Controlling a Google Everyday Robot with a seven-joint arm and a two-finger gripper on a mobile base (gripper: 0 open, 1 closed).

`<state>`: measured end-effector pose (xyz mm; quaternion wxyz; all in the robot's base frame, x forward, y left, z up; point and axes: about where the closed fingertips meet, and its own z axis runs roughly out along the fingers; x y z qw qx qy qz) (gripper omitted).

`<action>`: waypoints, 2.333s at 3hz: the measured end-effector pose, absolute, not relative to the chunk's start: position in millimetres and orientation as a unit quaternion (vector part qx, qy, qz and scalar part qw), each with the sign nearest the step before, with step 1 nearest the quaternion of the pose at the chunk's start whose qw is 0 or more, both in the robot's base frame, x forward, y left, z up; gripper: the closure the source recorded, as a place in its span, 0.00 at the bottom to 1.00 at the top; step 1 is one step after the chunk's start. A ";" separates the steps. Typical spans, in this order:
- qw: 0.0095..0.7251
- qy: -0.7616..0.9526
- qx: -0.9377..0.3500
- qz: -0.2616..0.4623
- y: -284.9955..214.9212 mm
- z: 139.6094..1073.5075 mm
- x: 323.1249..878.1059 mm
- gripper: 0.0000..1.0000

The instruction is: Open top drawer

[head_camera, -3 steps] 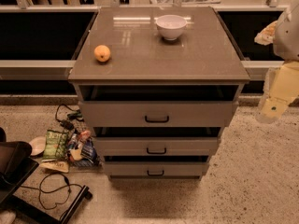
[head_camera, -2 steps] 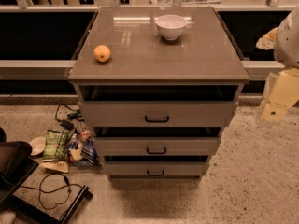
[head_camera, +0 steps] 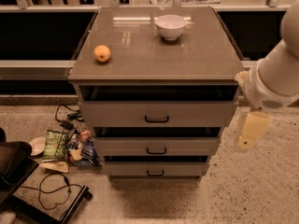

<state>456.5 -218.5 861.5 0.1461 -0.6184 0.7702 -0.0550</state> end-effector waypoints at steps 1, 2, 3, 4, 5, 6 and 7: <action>0.140 0.764 -0.627 -0.062 -218.9 803.2 475.1 0.00; 0.153 0.759 -0.630 -0.059 -220.5 760.7 501.1 0.00; 0.164 0.752 -0.637 -0.041 -220.0 715.2 540.0 0.00; 0.157 0.751 -0.641 -0.034 -217.9 687.9 563.6 0.00; 0.132 0.748 -0.650 -0.031 -214.1 666.9 586.5 0.00; 0.103 0.743 -0.661 -0.033 -211.6 655.3 602.8 0.00; 0.083 0.740 -0.667 -0.032 -211.6 649.4 610.8 0.18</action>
Offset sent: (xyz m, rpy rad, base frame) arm 0.0783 -0.0050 -0.1532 0.0240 -0.0425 0.0464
